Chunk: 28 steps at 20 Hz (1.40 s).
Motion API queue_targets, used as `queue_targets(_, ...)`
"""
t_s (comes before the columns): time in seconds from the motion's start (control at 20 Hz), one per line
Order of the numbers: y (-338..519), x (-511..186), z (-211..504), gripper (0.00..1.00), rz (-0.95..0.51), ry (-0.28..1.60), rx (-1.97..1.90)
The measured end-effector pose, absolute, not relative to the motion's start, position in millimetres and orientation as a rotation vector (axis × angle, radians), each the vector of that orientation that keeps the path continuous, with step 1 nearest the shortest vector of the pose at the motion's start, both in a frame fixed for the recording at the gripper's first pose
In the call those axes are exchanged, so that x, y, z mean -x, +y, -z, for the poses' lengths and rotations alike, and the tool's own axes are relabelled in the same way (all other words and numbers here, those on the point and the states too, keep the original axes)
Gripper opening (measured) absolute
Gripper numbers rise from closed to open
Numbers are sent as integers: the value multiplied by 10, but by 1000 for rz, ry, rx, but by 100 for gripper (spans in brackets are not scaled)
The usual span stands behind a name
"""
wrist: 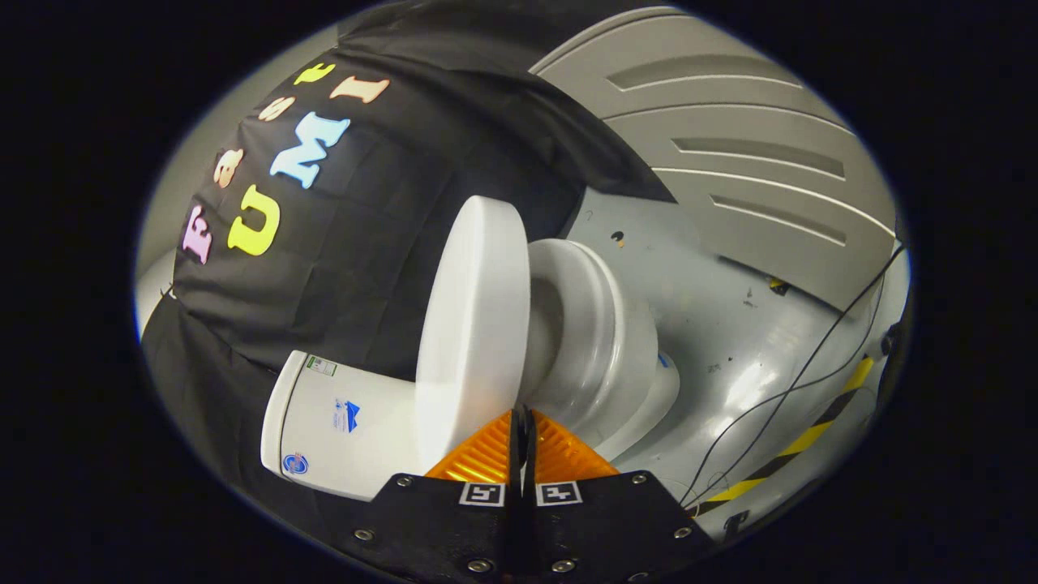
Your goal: Open the toilet lid.
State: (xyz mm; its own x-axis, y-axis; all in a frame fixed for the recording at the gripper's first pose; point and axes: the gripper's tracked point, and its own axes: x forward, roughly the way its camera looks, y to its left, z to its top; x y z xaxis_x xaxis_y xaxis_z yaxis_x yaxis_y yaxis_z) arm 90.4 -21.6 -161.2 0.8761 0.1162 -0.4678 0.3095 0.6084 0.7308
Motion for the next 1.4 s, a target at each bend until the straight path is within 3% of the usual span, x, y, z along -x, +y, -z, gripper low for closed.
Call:
queue_targets(0.55,36,-926,912,0,154,345,-574)
queue_targets(1.4,417,-953,362,0,203,272,-344)
